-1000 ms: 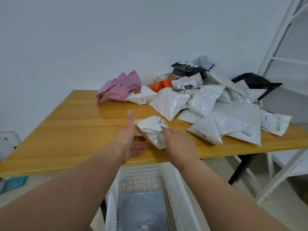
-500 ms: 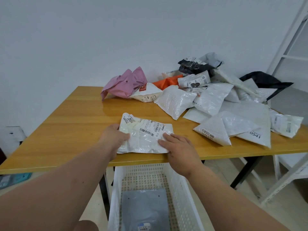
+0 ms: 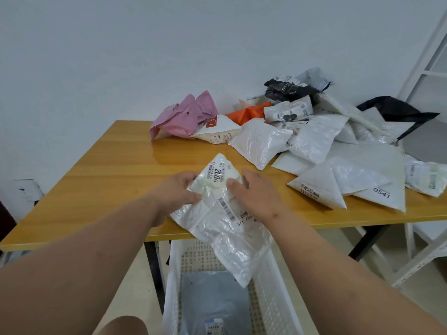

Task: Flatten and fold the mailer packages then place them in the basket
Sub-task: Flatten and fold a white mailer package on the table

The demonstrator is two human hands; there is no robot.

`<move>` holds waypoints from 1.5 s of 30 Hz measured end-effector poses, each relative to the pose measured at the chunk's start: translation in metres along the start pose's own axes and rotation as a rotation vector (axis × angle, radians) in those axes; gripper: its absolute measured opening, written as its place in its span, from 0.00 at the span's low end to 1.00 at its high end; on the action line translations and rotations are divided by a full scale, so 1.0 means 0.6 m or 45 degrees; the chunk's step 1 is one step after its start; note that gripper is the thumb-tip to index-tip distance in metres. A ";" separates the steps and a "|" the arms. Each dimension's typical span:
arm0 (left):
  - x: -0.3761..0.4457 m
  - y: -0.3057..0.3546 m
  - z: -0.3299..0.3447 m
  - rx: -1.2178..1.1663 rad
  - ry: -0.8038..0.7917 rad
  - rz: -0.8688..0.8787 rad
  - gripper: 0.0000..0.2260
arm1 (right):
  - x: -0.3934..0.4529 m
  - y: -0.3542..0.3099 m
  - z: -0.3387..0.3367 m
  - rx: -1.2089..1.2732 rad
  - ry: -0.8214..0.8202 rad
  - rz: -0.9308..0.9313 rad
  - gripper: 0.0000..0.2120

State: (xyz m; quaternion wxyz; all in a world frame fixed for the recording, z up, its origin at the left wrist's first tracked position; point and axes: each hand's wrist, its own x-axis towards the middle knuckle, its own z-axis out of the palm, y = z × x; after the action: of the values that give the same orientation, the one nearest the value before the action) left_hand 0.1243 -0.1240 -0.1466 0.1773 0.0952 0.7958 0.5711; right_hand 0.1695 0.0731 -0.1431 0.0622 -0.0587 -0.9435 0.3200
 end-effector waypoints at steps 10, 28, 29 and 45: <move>0.009 0.004 -0.006 0.269 0.094 -0.016 0.05 | 0.002 0.000 0.008 0.311 -0.041 0.122 0.08; 0.007 0.011 0.025 1.409 0.048 0.292 0.24 | 0.026 0.000 0.043 -0.025 0.429 0.072 0.27; 0.011 0.003 0.026 1.431 -0.011 0.205 0.25 | 0.019 0.002 0.045 -0.197 0.463 -0.073 0.26; 0.029 -0.024 0.036 1.575 -0.249 0.103 0.33 | 0.003 0.031 0.076 -0.524 -0.052 -0.399 0.19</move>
State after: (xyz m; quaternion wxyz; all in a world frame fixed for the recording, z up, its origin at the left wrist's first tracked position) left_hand 0.1175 -0.1036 -0.1695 0.1396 0.2623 0.9548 -0.0004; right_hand 0.1619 0.0608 -0.1905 0.0786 0.0832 -0.9874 0.1090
